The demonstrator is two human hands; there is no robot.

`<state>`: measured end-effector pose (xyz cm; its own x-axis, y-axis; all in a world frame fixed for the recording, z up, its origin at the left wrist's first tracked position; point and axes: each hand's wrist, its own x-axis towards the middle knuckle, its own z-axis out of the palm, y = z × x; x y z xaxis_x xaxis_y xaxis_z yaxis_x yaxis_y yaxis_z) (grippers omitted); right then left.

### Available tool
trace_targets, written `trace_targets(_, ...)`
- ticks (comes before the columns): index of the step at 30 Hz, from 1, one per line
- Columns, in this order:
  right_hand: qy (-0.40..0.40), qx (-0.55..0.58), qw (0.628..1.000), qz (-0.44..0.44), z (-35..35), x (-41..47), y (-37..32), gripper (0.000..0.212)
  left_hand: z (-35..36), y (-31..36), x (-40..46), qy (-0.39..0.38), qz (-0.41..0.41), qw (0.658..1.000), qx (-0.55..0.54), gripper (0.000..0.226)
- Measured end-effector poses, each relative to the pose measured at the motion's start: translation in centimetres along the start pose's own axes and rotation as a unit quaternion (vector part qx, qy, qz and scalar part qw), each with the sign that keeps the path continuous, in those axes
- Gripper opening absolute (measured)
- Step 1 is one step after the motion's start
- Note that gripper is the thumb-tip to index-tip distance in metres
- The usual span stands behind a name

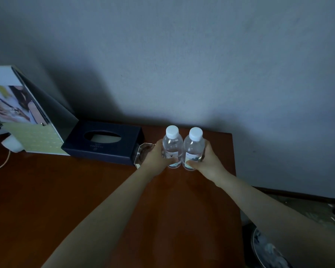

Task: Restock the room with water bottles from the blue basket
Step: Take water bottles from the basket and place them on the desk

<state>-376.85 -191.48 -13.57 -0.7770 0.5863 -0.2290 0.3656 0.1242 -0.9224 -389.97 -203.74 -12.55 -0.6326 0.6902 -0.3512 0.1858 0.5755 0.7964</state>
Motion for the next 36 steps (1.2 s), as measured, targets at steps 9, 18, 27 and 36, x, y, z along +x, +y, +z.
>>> trace_targets(9, 0.013, -0.023, 0.999, -0.031, -3.8, -4.3, -0.2, 0.084, 1.1, 3.0, -5.1, 0.165, -0.099, 0.975, 0.112, 0.029)
trace_targets(18, 0.105, -0.064, 0.991, -0.057, -8.1, -9.5, 2.0, 0.008, 6.8, 5.5, -10.5, 0.163, -0.027, 0.976, 0.139, 0.023)
trace_targets(27, 0.217, -0.043, 0.974, -0.052, -12.6, -17.7, 2.2, 0.021, 11.6, 9.4, -14.1, 0.061, 0.133, 0.969, 0.201, 0.021)
trace_targets(36, 0.310, -0.095, 0.946, -0.003, -17.8, -29.6, 5.4, 0.017, 19.7, 13.9, -18.1, -0.038, 0.222, 0.962, 0.151, 0.026)
